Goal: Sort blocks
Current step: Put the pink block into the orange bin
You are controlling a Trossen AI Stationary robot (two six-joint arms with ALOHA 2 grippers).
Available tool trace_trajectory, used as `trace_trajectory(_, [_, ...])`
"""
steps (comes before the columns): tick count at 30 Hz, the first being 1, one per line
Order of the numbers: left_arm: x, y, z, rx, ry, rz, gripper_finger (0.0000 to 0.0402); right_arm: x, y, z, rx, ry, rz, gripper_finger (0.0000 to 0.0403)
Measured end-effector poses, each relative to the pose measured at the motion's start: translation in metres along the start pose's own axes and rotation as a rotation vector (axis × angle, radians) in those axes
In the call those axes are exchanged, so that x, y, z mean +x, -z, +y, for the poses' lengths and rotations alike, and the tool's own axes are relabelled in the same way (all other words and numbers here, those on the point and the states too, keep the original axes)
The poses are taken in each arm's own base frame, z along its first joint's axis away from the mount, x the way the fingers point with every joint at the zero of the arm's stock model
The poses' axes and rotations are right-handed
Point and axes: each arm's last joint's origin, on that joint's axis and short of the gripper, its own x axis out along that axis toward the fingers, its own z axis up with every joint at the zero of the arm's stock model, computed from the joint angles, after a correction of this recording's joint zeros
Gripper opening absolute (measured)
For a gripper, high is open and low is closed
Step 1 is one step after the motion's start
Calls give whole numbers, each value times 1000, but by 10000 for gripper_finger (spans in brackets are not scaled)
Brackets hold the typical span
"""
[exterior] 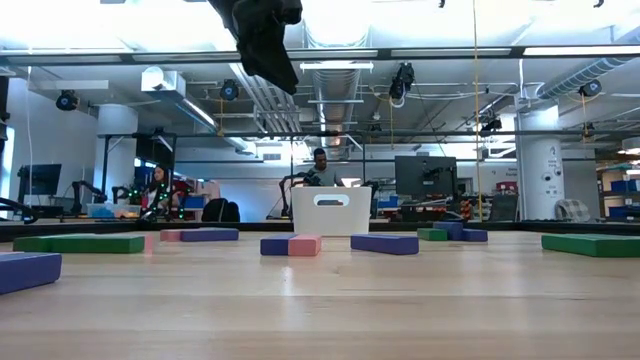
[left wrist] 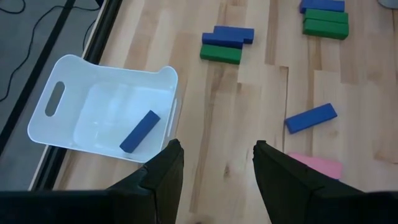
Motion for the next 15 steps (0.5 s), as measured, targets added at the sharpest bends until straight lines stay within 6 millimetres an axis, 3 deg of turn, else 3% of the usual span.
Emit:
trace_trajectory(9, [0, -3, -7, -2, 39, -28, 170, -34, -38, -42, 140, 231, -224, 72])
trace_trajectory(15, [-2, -12, -26, 39, 75, -111, 170, -48, -63, -92, 435, 357, -338, 78])
